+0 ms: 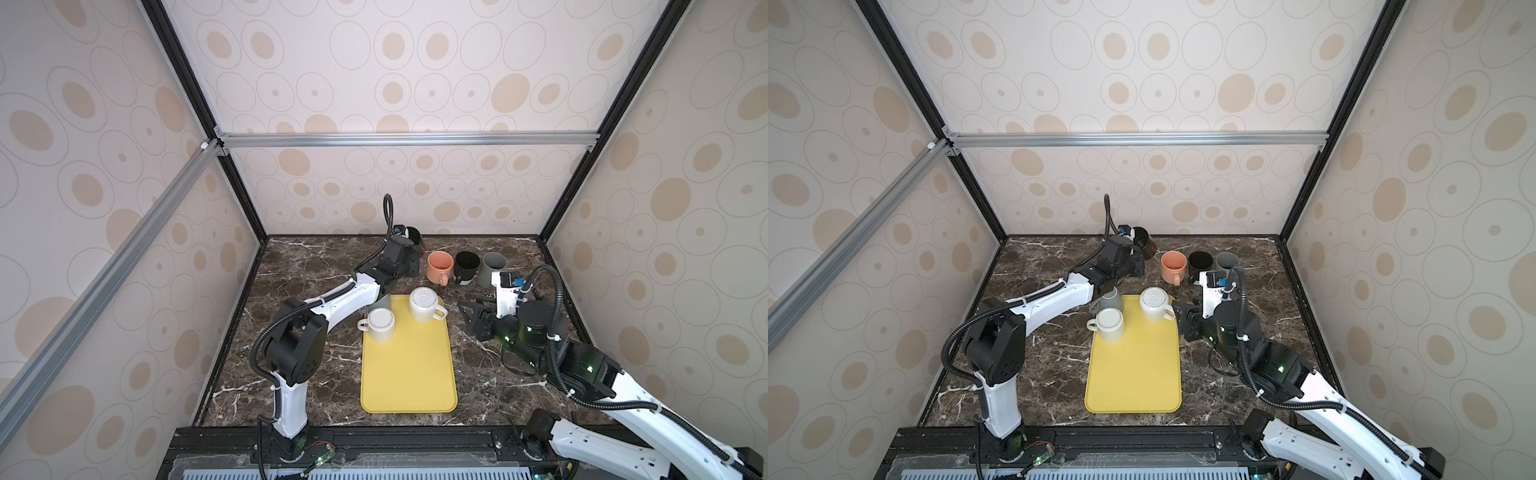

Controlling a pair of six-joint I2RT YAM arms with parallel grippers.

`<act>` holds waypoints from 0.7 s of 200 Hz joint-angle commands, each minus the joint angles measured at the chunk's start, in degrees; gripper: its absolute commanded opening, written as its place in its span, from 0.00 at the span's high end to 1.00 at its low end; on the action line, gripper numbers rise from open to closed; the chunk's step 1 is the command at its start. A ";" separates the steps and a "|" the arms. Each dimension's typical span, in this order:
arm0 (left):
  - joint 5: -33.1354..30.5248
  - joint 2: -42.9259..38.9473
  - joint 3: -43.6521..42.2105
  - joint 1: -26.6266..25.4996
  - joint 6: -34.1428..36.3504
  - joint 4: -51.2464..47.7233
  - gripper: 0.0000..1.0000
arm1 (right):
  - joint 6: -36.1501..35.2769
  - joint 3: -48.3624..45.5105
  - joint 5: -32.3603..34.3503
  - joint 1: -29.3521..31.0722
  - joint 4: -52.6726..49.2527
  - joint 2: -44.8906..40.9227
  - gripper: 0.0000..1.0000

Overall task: Turn the mug right side up
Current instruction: 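Carry the black mug beyond the tray with the left gripper while the right draws back, then lower the black mug upright beside the pink mug with the left gripper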

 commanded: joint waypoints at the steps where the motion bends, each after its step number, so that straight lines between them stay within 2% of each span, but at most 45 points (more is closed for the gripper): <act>1: -3.52 0.03 4.71 0.42 2.10 3.11 1.00 | -0.78 -1.02 1.12 -0.51 -1.10 -0.70 0.43; 77: -3.09 9.57 14.41 0.46 4.71 -2.74 1.00 | -0.76 -1.56 0.88 -0.84 -1.50 -1.30 0.43; 140: -0.54 11.41 13.45 0.77 4.58 -3.10 1.00 | -0.77 -2.00 0.54 -1.03 -1.36 -1.42 0.43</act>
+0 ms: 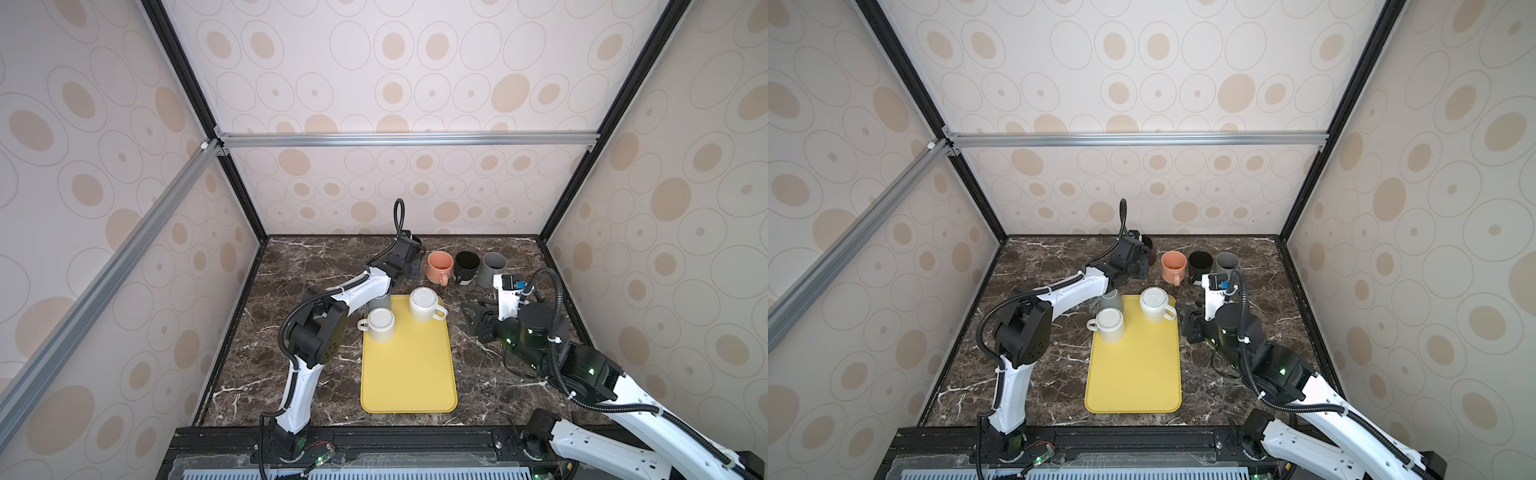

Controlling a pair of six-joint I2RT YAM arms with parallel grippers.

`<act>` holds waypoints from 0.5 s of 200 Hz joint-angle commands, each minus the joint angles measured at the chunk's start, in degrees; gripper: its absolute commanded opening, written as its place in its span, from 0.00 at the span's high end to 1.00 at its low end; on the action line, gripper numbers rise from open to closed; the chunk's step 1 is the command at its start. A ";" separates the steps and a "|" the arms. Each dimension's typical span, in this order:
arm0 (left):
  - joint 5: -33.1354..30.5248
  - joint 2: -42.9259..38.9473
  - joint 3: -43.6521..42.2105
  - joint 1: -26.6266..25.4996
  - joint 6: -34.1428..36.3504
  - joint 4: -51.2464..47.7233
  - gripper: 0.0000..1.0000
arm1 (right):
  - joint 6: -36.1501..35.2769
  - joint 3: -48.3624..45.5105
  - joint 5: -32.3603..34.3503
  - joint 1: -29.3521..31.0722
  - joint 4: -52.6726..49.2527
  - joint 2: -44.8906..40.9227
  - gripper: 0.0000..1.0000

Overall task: Turn the mug right side up
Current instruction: 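Lower the black mug upright beside the pink mug with the left gripper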

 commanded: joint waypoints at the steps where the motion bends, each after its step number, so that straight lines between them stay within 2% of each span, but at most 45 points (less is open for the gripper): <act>1: 0.23 -0.57 3.04 0.26 1.11 3.33 1.00 | -0.43 -0.84 0.08 -0.44 -0.26 -0.37 0.43; 100: 1.51 1.40 1.37 0.60 1.74 1.67 1.00 | -0.21 -1.01 -0.39 -0.44 -0.66 -0.33 0.43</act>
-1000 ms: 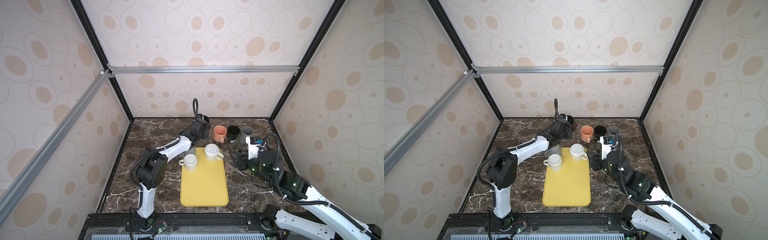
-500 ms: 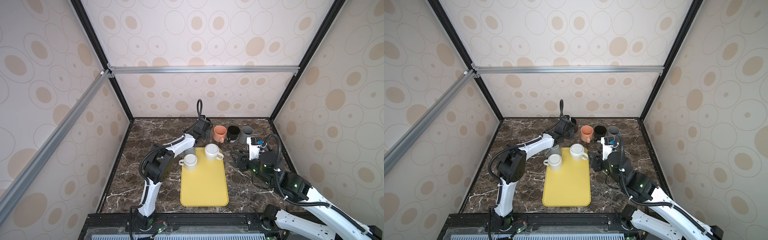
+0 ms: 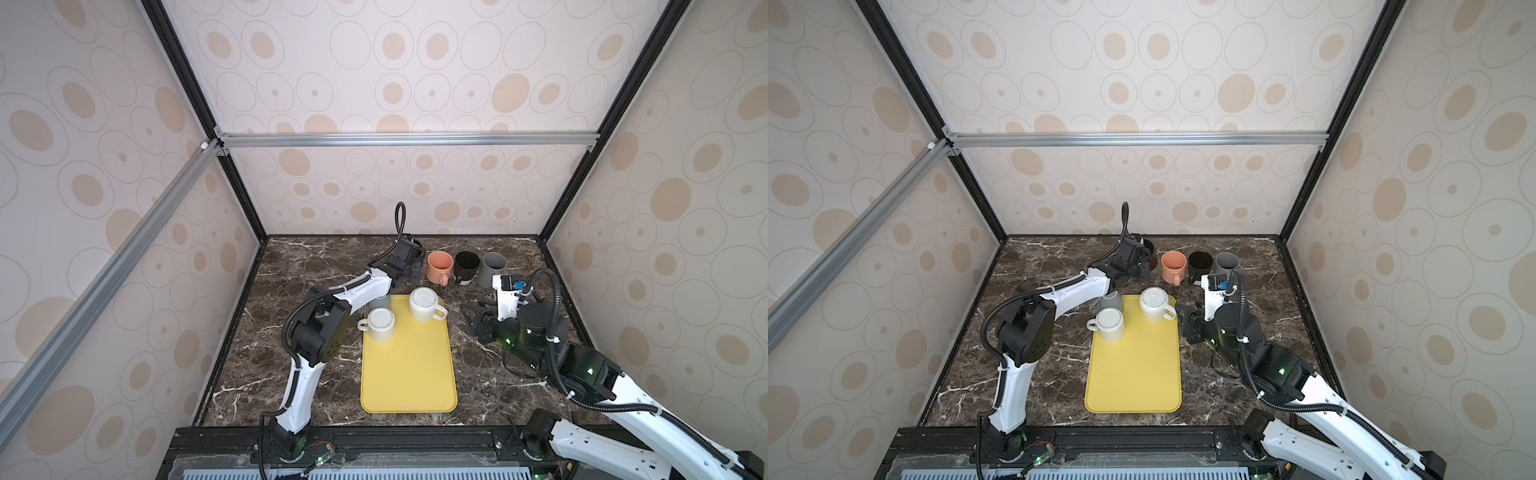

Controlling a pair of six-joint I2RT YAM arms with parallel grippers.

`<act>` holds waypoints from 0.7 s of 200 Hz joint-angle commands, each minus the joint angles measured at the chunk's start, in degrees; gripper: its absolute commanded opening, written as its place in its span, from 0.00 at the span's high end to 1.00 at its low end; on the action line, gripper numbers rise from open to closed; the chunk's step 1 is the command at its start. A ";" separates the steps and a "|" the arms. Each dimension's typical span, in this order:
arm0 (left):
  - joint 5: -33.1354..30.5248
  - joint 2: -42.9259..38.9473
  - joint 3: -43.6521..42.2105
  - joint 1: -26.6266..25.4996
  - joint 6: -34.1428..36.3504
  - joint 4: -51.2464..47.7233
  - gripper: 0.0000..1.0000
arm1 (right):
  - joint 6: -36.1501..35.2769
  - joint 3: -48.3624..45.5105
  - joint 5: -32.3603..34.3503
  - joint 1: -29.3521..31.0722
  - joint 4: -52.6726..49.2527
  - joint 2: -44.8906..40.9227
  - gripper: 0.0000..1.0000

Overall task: Turn the mug right side up
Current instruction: 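Lower the black mug upright beside the pink mug with the left gripper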

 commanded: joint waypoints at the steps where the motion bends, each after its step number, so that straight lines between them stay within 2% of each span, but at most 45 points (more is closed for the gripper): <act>1: -0.31 -0.04 1.41 0.31 1.37 2.12 1.00 | -0.21 -0.73 -0.09 -0.40 -0.63 -0.38 0.43; 140: 2.87 4.93 8.64 0.62 3.31 -4.69 1.00 | -0.15 -1.12 -1.04 -0.38 -0.60 0.09 0.43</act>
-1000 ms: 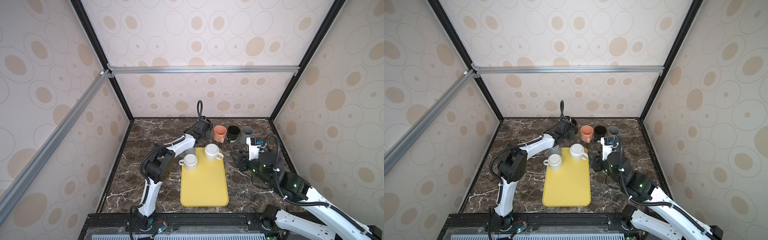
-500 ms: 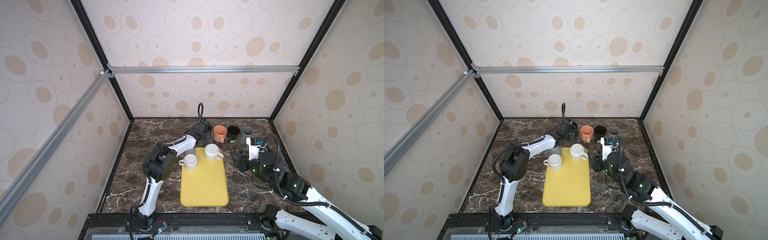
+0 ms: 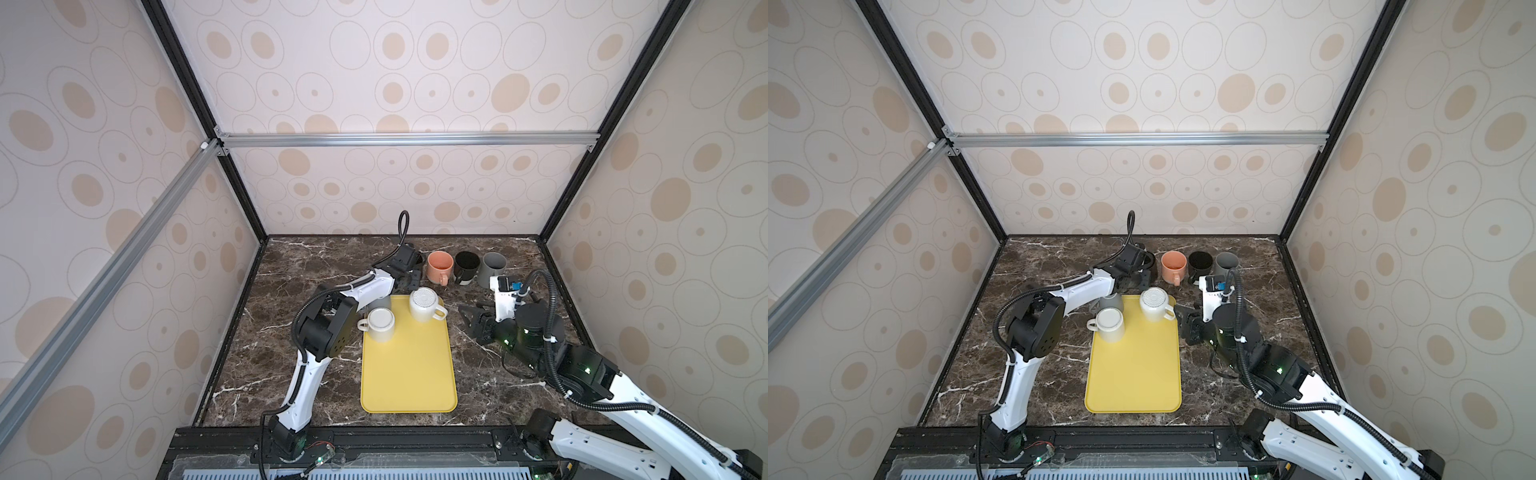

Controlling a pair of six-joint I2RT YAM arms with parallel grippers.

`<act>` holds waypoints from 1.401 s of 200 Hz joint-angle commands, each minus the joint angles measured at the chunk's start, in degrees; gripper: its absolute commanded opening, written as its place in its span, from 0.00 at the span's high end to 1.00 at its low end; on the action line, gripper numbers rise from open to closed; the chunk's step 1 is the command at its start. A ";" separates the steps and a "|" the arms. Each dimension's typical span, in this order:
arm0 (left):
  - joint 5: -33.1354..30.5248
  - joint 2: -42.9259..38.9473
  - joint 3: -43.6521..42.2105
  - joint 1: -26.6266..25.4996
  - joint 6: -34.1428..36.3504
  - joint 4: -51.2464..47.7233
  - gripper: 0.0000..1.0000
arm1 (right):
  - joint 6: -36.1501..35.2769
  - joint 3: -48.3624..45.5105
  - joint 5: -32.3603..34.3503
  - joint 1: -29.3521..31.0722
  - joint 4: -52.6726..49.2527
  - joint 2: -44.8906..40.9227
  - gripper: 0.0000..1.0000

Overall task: Turn the mug right side up
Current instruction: 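Lower the black mug upright beside the pink mug with the left gripper, then open the left gripper and draw it back toward the tray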

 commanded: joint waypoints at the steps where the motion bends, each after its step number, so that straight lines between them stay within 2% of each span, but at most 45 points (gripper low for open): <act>1: -0.22 -0.02 5.25 0.26 1.56 0.90 1.00 | -0.15 -0.55 -0.13 -0.39 -0.52 -0.21 0.43; 30: -0.05 1.27 8.12 0.28 1.65 -1.04 1.00 | -0.14 -0.53 -0.36 -0.41 -0.66 -0.39 0.43; 45: 0.25 1.68 8.95 0.28 1.73 -1.50 0.89 | -0.27 -0.62 -0.26 -0.42 -0.55 -0.53 0.43; 63: 0.30 1.64 9.09 0.21 1.82 -1.63 0.81 | -0.32 -0.62 -0.22 -0.42 -0.49 -0.58 0.43; 99: -0.13 1.50 9.49 0.27 1.89 -2.46 0.79 | -0.33 -0.93 -0.36 -0.46 -0.13 -0.57 0.43; 140: -0.40 1.81 10.51 0.23 1.96 -3.48 0.64 | -0.36 -1.42 -0.10 -0.45 0.31 -1.10 0.43; 160: -0.36 1.64 10.52 0.21 1.57 -3.24 0.60 | -0.31 -1.67 -0.12 -0.40 0.61 -1.20 0.43; 208: -1.61 -0.38 9.46 0.21 2.87 -3.74 0.41 | -1.66 0.36 -0.12 -0.51 -1.34 -0.40 0.43; 253: -3.35 -8.68 3.73 0.23 4.38 -2.34 0.23 | -4.45 2.68 0.41 -1.25 -3.23 1.18 0.43; 273: -4.88 -13.10 2.80 0.27 5.02 -2.52 0.10 | -6.16 4.99 -0.07 -1.55 -4.83 3.59 0.42; 280: -4.92 -14.64 2.47 0.29 5.16 -2.55 0.02 | -7.23 5.67 -0.19 -1.55 -5.23 4.24 0.42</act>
